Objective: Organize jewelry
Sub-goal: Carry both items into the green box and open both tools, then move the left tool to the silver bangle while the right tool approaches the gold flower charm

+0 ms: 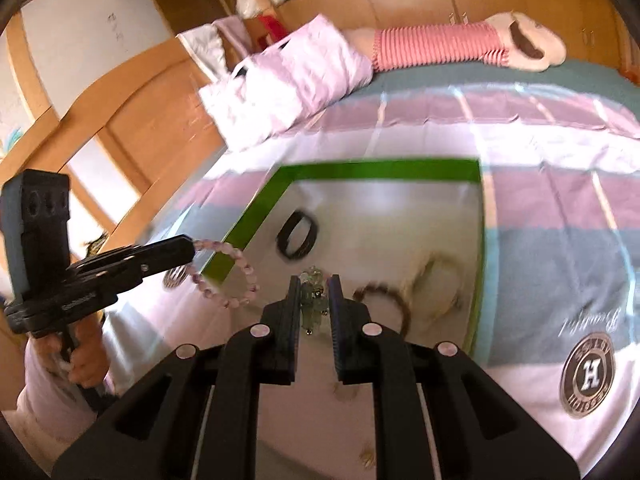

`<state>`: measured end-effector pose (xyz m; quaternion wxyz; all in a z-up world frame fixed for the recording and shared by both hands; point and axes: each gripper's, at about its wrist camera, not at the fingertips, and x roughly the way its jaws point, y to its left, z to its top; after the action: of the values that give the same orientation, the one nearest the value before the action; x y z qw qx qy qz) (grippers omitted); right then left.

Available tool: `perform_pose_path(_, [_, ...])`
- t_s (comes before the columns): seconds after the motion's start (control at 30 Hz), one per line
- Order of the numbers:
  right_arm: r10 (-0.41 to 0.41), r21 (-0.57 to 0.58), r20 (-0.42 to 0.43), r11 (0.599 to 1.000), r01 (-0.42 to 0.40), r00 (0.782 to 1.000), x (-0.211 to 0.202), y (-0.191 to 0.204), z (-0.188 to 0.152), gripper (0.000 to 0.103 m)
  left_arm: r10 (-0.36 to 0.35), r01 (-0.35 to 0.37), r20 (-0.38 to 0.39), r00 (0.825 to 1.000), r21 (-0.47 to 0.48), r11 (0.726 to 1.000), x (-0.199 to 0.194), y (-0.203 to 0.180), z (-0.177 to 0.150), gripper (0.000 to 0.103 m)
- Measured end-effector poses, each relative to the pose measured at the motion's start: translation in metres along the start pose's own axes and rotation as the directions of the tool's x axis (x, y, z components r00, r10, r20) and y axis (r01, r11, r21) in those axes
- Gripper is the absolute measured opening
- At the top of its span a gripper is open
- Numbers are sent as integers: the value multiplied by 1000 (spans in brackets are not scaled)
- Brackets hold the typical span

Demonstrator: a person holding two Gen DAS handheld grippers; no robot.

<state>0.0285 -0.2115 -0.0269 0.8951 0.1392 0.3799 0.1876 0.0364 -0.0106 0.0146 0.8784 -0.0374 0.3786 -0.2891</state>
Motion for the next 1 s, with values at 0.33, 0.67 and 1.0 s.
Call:
perform_pose_path(0.33, [-79,16,-53,997,80,995,43,-9,8,25,161,-163,-65,985,-28,986,50,31,9,10])
perform_pose_path(0.67, [-13,4,-147,1000,14,989,-5,-7,-13,46,105,-98,-129,986,62,993,14,15,-23,48])
perform_pose_path(1.0, [-169,-117,-497,985,127,851,20,-14,-103,46,254,-213,-323,912,158,964,44,11,-76,59])
